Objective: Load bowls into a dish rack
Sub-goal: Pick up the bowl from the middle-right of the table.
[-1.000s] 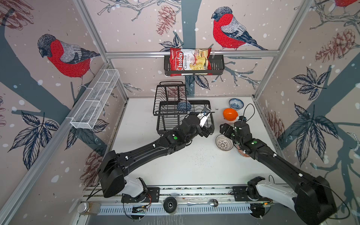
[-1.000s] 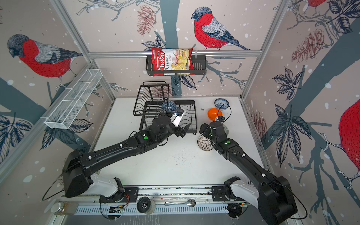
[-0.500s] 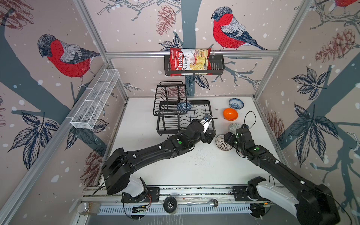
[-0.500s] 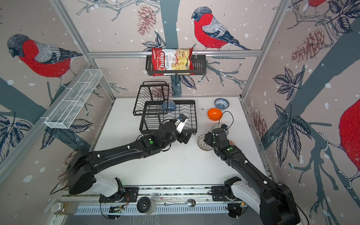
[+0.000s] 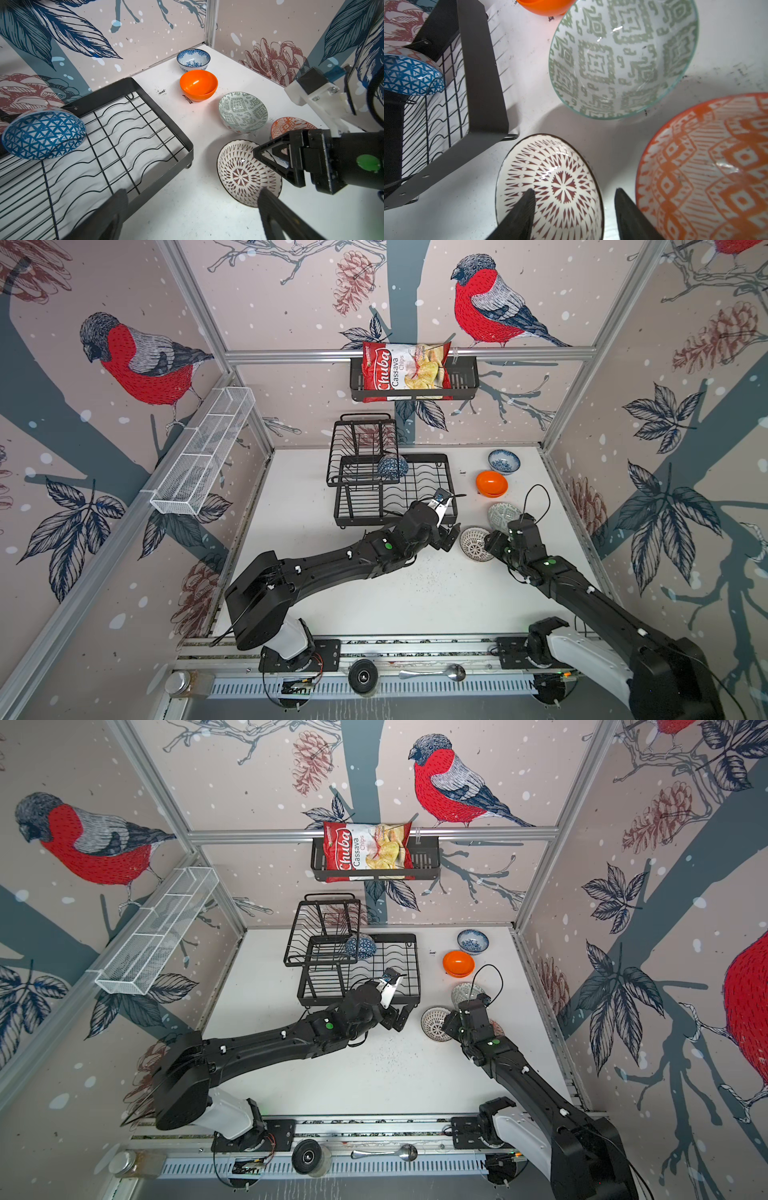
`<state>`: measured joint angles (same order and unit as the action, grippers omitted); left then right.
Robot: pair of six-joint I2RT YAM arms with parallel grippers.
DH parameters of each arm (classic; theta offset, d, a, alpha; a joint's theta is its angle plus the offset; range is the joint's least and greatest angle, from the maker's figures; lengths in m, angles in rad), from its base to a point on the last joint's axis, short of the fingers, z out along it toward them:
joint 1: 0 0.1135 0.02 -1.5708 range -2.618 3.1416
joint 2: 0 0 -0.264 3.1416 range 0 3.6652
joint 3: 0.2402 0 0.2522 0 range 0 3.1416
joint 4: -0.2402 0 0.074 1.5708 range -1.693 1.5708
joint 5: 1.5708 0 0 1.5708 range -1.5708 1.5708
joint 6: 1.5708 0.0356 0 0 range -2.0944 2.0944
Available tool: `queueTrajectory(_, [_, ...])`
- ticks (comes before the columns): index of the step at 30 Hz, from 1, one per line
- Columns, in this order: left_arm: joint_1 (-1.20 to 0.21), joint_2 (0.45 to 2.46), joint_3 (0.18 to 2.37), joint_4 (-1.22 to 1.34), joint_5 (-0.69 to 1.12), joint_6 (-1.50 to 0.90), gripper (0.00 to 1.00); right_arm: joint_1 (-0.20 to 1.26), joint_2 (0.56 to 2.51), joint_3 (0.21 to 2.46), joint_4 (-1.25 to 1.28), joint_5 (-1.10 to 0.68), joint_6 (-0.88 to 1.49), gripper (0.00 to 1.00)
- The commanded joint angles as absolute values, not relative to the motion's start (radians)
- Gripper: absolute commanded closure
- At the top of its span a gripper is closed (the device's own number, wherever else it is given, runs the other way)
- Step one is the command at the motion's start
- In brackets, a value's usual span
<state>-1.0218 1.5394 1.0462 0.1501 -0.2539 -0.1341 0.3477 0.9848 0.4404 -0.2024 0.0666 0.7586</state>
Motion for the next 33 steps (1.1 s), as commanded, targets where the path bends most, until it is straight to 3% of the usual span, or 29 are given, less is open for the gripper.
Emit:
queueTrajectory(1, [-1.023, 1.54, 1.037, 0.193, -0.25, -0.157, 0.03, 0.344, 1.0, 0.431, -0.198, 0.042, 0.748, 0.4])
queueTrajectory(25, [-1.022, 1.649, 1.119, 0.025, -0.208, -0.299, 0.03, 0.34, 1.07, 0.418, -0.092, -0.003, 0.749, 0.96])
queueTrajectory(33, [-1.022, 1.707, 1.187, -0.014, -0.164, -0.397, 0.08, 0.347, 1.028, 0.479, -0.107, 0.021, 0.76, 0.99])
